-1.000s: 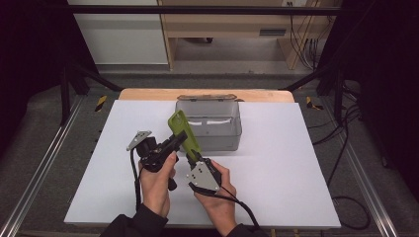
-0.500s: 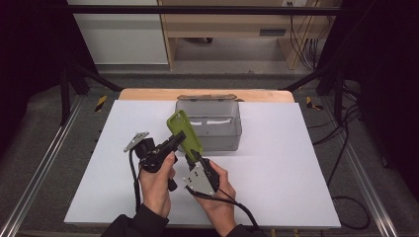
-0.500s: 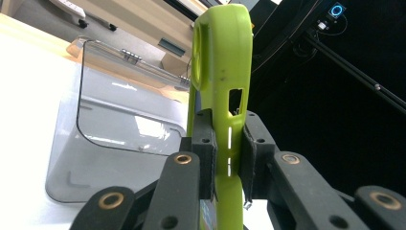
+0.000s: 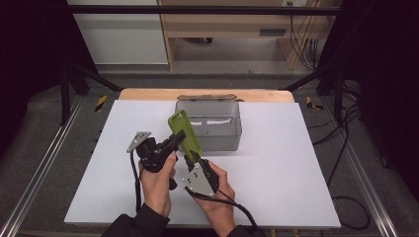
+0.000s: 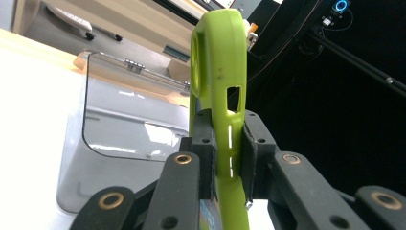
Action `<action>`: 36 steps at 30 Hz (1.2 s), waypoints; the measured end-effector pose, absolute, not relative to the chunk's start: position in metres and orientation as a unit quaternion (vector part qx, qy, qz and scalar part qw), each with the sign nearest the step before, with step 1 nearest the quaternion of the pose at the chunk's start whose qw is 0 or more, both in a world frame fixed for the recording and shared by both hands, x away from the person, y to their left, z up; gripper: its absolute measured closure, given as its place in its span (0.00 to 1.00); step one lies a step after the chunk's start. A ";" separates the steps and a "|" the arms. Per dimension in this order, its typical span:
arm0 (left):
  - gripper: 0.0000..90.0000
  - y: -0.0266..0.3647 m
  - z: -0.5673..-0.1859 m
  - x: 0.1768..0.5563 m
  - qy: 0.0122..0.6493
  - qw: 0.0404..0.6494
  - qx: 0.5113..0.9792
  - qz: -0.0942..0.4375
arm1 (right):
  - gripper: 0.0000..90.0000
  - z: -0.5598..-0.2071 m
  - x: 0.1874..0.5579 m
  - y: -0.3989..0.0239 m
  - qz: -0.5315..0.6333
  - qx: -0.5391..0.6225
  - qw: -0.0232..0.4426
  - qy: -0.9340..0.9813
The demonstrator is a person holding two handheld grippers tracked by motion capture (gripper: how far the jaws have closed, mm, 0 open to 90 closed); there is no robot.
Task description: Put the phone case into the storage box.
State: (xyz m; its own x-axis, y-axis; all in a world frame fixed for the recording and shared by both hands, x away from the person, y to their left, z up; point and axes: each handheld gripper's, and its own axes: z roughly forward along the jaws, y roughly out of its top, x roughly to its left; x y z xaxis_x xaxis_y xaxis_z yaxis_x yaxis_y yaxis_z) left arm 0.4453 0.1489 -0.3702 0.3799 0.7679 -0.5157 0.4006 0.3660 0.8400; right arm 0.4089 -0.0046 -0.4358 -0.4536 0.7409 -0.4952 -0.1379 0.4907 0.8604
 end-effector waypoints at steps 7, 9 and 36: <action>0.87 0.148 -0.369 0.445 0.523 0.626 0.555 0.163 | 0.82 -0.434 0.407 -0.004 0.474 0.219 0.467 0.714; 0.86 0.148 -0.370 0.446 0.524 0.626 0.554 0.164 | 0.81 -0.434 0.406 -0.003 0.477 0.220 0.464 0.713; 0.89 0.160 -0.368 0.455 0.534 0.624 0.548 0.159 | 0.36 -0.430 0.406 -0.008 0.512 0.250 0.398 0.719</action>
State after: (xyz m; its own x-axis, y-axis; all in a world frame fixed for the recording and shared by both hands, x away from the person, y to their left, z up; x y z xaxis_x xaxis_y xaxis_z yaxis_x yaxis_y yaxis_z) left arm 0.4546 0.1595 -0.3679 0.3802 0.7828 -0.4927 0.3866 0.3494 0.8535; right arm 0.4064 -0.0081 -0.4299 -0.5587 0.7667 -0.3163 -0.0471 0.3515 0.9350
